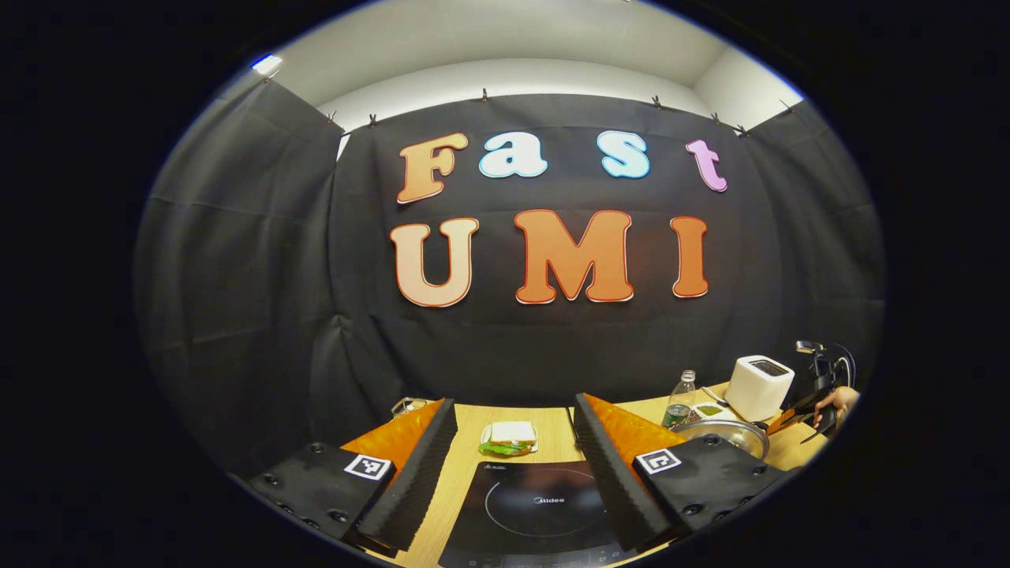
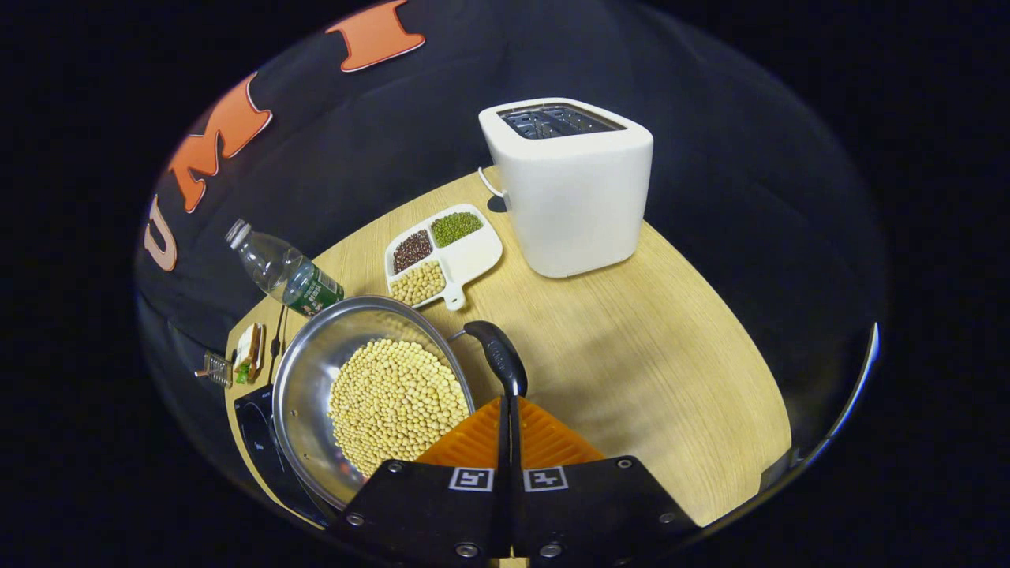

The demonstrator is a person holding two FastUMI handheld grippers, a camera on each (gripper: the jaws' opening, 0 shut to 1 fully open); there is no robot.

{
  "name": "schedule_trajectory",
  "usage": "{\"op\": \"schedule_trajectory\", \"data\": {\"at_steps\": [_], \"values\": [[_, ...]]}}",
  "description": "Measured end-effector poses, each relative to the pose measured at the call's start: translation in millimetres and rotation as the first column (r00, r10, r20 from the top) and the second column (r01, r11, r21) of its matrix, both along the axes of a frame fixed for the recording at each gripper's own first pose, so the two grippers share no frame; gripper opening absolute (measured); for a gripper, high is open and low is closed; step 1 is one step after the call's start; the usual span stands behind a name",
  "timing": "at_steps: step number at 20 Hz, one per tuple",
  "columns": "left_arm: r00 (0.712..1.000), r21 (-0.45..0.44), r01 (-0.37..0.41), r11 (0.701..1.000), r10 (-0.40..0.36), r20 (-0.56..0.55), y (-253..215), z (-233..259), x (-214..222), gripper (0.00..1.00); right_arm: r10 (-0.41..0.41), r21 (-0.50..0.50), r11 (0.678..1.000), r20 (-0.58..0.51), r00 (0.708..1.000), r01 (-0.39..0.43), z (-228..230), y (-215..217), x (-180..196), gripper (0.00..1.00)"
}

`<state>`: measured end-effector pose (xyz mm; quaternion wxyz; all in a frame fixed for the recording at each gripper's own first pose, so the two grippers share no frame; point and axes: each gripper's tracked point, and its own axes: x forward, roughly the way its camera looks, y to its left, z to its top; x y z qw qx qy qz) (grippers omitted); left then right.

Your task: First push the handle of the pot to place it horizontally, then grasp the pot with both hands and set it on the induction cooktop.

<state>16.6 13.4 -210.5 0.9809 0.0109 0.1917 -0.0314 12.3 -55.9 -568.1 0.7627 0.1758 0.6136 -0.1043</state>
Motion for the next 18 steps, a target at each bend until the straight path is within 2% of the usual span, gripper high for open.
{"op": "schedule_trajectory", "data": {"at_steps": [3,8,9,10,12,14,15,16,18], "values": [[1.000,-0.027,0.007,1.000,-0.008,-0.023,-8.7,-10.2,-1.5,1.00,0.018,-0.016,1.000,0.002,1.000,-0.018,1.7,-2.3,6.0,0.00],[0.998,-0.038,0.030,0.999,-0.032,-0.056,-27.6,-23.3,-0.4,1.00,0.022,0.015,1.000,-0.002,1.000,-0.022,0.7,5.4,3.8,0.00],[0.997,-0.042,0.038,0.998,-0.041,-0.069,-33.5,-28.9,0.6,0.97,0.030,0.006,1.000,0.015,0.999,-0.030,4.8,3.5,5.6,0.00],[0.994,-0.049,0.054,0.997,-0.058,-0.090,-43.8,-34.8,1.1,1.00,0.035,0.006,0.999,0.038,0.999,-0.035,12.5,3.3,7.9,0.00],[0.986,-0.059,0.091,0.994,-0.098,-0.136,-66.2,-49.1,1.0,0.99,0.048,0.030,0.998,0.074,0.996,-0.050,29.2,7.1,10.5,0.01],[0.972,-0.074,0.134,0.988,-0.146,-0.182,-92.9,-64.3,-0.5,0.99,0.081,0.033,0.996,0.101,0.992,-0.084,39.1,7.9,13.5,0.10],[0.964,-0.091,0.149,0.985,-0.165,-0.208,-106.8,-73.2,-1.6,0.99,0.099,0.030,0.994,0.109,0.989,-0.103,42.6,8.4,14.4,0.22],[0.953,-0.108,0.160,0.981,-0.182,-0.243,-120.8,-84.1,-3.7,0.99,0.119,0.028,0.992,0.119,0.986,-0.123,46.3,10.8,13.2,0.23],[0.925,-0.122,0.186,0.975,-0.216,-0.311,-147.8,-108.4,-6.1,0.99,0.152,0.028,0.987,0.155,0.976,-0.158,54.1,15.0,16.6,0.41]]}}
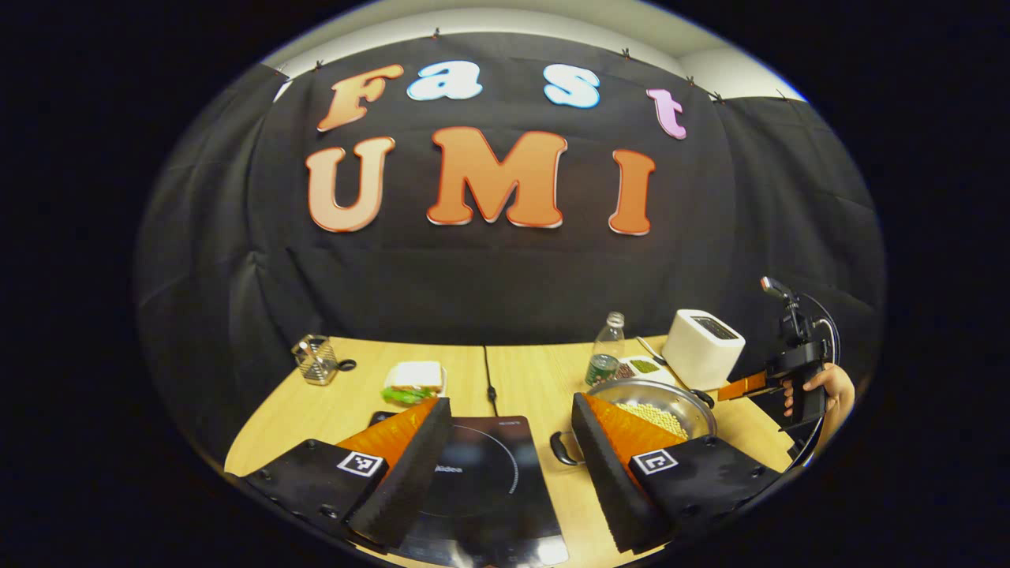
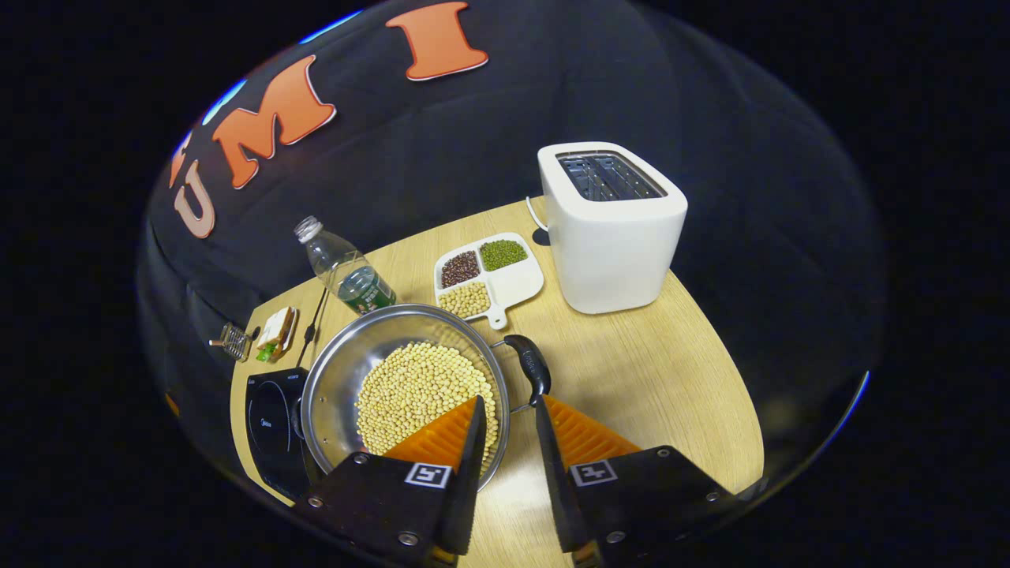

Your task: First push the handle of the pot to place it horizontally, then grasp the pot with both hands and set it on the induction cooktop.

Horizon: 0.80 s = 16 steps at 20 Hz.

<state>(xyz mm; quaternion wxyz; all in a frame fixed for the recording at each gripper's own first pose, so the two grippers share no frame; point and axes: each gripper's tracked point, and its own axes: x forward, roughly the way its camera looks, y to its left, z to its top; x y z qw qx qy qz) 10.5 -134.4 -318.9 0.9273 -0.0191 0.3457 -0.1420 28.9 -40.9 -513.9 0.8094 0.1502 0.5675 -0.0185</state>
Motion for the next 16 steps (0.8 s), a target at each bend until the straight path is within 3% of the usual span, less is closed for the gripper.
{"op": "schedule_trajectory", "data": {"at_steps": [3,5,9,16], "values": [[0.992,0.004,0.046,0.999,-0.046,-0.119,-34.7,-37.4,-1.0,0.99,0.033,-0.011,0.999,0.037,0.999,-0.032,3.6,2.8,0.9,0.68],[0.972,-0.012,0.075,0.997,-0.076,-0.222,-57.9,-65.0,-6.8,1.00,0.067,-0.040,0.997,0.041,0.997,-0.065,0.7,0.7,0.7,0.75],[0.929,0.050,0.095,0.994,-0.070,-0.363,-77.2,-128.0,-16.9,0.98,0.101,-0.066,0.993,0.047,0.994,-0.098,-8.1,3.9,10.4,0.81],[0.853,0.044,0.097,0.994,-0.060,-0.519,-98.8,-191.0,-31.2,0.93,0.111,-0.109,0.988,0.036,0.993,-0.107,-25.9,-1.3,21.5,0.83]]}}
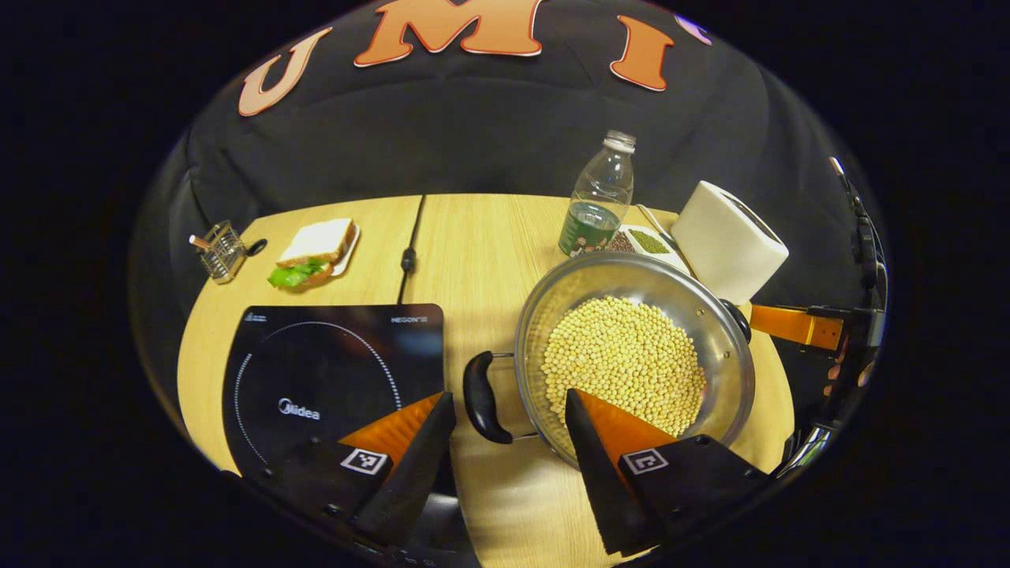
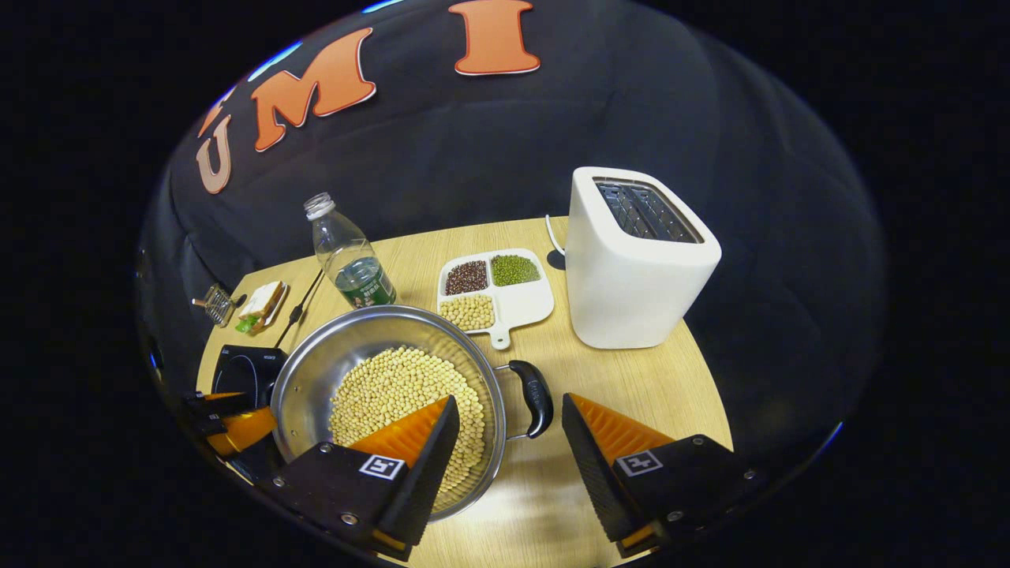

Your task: First push the handle of the pot to place it horizontally, then grasp the pot with both hands and set it on the induction cooktop.

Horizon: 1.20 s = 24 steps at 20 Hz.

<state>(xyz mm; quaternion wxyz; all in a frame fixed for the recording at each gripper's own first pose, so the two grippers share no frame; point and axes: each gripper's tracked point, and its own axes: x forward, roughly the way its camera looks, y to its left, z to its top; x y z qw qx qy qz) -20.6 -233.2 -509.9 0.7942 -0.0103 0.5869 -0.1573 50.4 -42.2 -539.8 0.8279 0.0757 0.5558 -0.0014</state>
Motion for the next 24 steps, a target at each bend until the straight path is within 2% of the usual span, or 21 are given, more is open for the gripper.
{"op": "schedule_trajectory", "data": {"at_steps": [3,7,8,10,12,13,14,15,16,17,20,21,22,24], "values": [[1.000,0.029,0.006,1.000,-0.007,0.018,-0.7,-7.4,4.9,0.93,0.015,-0.040,0.999,-0.003,1.000,-0.015,-11.8,-4.0,1.9,0.82],[0.999,-0.020,-0.010,1.000,0.011,0.051,-10.3,-18.1,18.0,0.92,0.026,-0.105,0.994,-0.040,0.999,-0.030,-29.4,-15.6,-3.4,0.83],[0.999,-0.036,-0.019,0.999,0.021,0.029,-14.2,-26.8,15.6,0.94,0.029,-0.117,0.993,-0.052,0.998,-0.034,-33.2,-18.8,-4.4,0.83],[0.999,-0.041,-0.045,0.998,0.044,-0.023,-19.7,-44.2,6.8,0.89,0.028,-0.127,0.991,-0.061,0.998,-0.036,-41.1,-19.9,-4.5,0.83],[0.998,-0.043,-0.056,0.997,0.056,-0.009,-26.5,-48.7,9.8,0.94,0.028,-0.125,0.992,-0.066,0.997,-0.036,-43.2,-18.4,-5.9,0.83],[0.999,-0.054,-0.049,0.997,0.048,-0.006,-28.6,-50.7,8.7,0.91,0.034,-0.109,0.993,-0.061,0.998,-0.041,-43.7,-13.9,-5.2,0.79],[0.999,-0.055,-0.051,0.997,0.051,0.000,-32.5,-51.7,11.0,0.88,0.038,-0.132,0.990,-0.058,0.998,-0.046,-44.6,-18.9,-5.4,0.82],[0.998,-0.048,-0.052,0.998,0.052,0.016,-35.3,-56.2,16.4,0.90,0.048,-0.154,0.986,-0.062,0.997,-0.057,-48.3,-19.9,-5.8,0.82],[0.998,-0.041,-0.051,0.998,0.053,0.036,-36.5,-57.6,22.0,0.86,0.060,-0.170,0.983,-0.070,0.996,-0.071,-52.8,-21.7,-7.4,0.81],[0.998,-0.019,-0.040,0.999,0.041,0.054,-34.8,-61.2,26.1,0.88,0.070,-0.184,0.979,-0.084,0.994,-0.085,-54.8,-24.0,-10.6,0.81],[0.994,0.021,-0.010,1.000,0.007,0.107,-37.0,-68.6,36.2,0.77,0.111,-0.227,0.966,-0.084,0.990,-0.128,-59.5,-25.0,-12.1,0.80],[0.992,0.035,-0.006,0.999,0.001,0.130,-37.1,-70.0,39.8,0.80,0.120,-0.241,0.961,-0.082,0.989,-0.136,-61.8,-26.0,-11.5,0.80],[0.990,0.047,-0.007,0.999,0.000,0.141,-37.2,-73.9,42.0,0.77,0.129,-0.255,0.956,-0.083,0.988,-0.146,-65.6,-26.4,-11.3,0.80],[0.989,0.051,-0.021,0.998,0.013,0.148,-38.1,-76.8,41.8,0.78,0.138,-0.277,0.949,-0.069,0.988,-0.151,-64.9,-26.4,-8.0,0.80]]}}
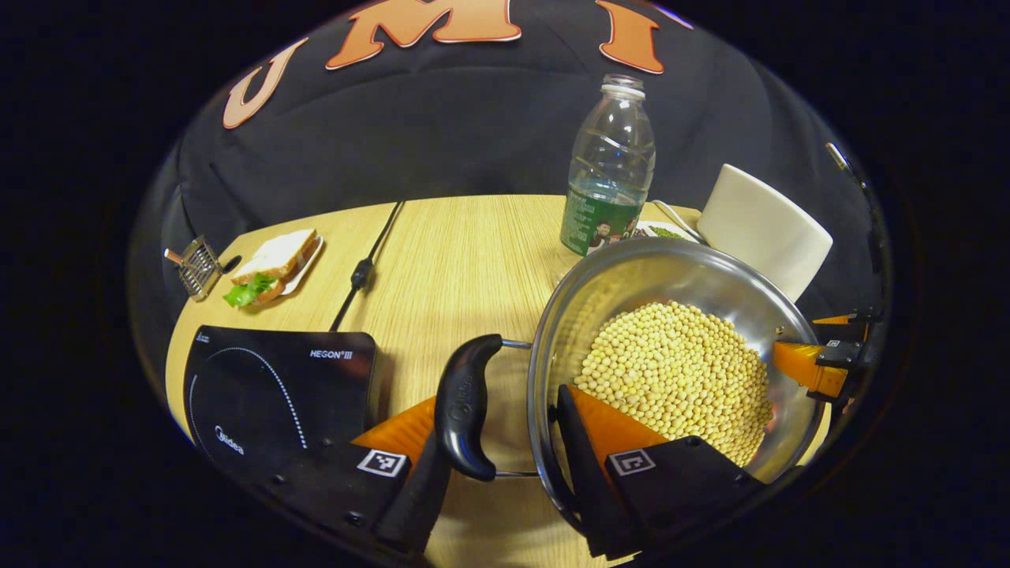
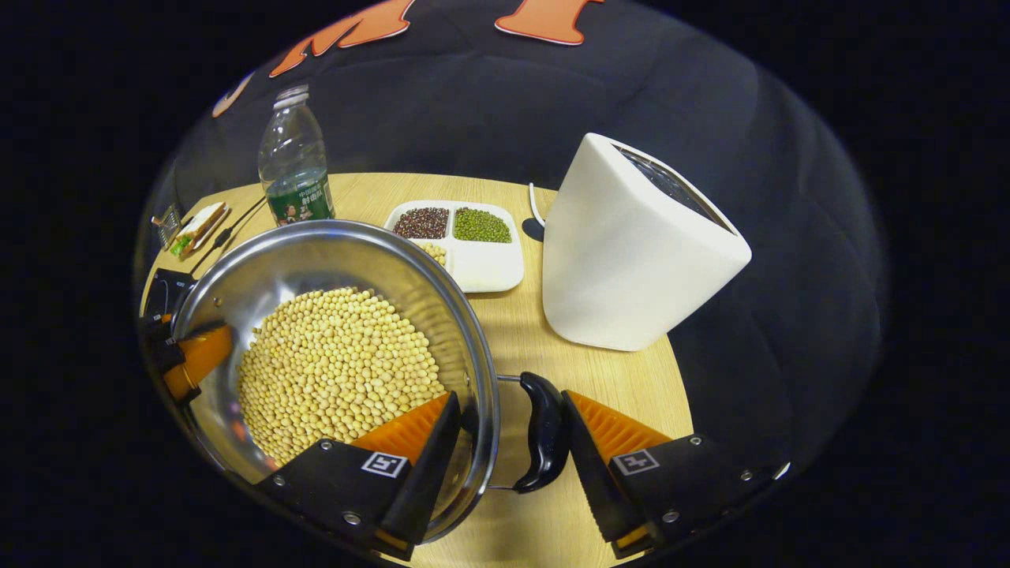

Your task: First push the handle of the pot to place it horizontally, then grasp the pot with both hands and set it on the induction cooktop.

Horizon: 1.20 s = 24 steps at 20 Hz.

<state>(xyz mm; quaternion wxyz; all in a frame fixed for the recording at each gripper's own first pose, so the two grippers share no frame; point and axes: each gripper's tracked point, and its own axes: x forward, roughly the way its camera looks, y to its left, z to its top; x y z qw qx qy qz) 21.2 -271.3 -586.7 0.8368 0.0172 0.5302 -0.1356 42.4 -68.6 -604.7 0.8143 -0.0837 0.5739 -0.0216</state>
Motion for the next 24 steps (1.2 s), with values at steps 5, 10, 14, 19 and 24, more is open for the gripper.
{"op": "schedule_trajectory", "data": {"at_steps": [5,10,14,19,24], "values": [[0.999,0.009,-0.017,1.000,0.017,0.029,-0.2,1.6,4.0,0.72,-0.008,-0.019,1.000,0.018,1.000,0.008,5.0,2.1,-4.6,0.76],[0.994,0.035,-0.005,0.999,0.001,0.105,-0.9,23.3,7.5,0.69,-0.089,0.037,0.995,0.030,0.996,0.088,10.0,-0.6,-18.3,0.66],[0.991,0.027,0.006,1.000,-0.009,0.133,3.2,34.5,10.9,0.69,-0.120,0.052,0.992,0.061,0.991,0.116,29.6,2.0,-25.4,0.66],[0.984,0.048,-0.007,0.999,-0.002,0.180,21.8,61.4,17.2,0.70,-0.146,0.115,0.984,0.071,0.987,0.137,52.4,26.9,-30.8,0.63],[0.974,0.067,-0.022,0.997,0.006,0.226,67.4,93.1,14.2,0.68,-0.117,0.138,0.985,0.090,0.989,0.104,75.1,58.0,-31.0,0.63]]}}
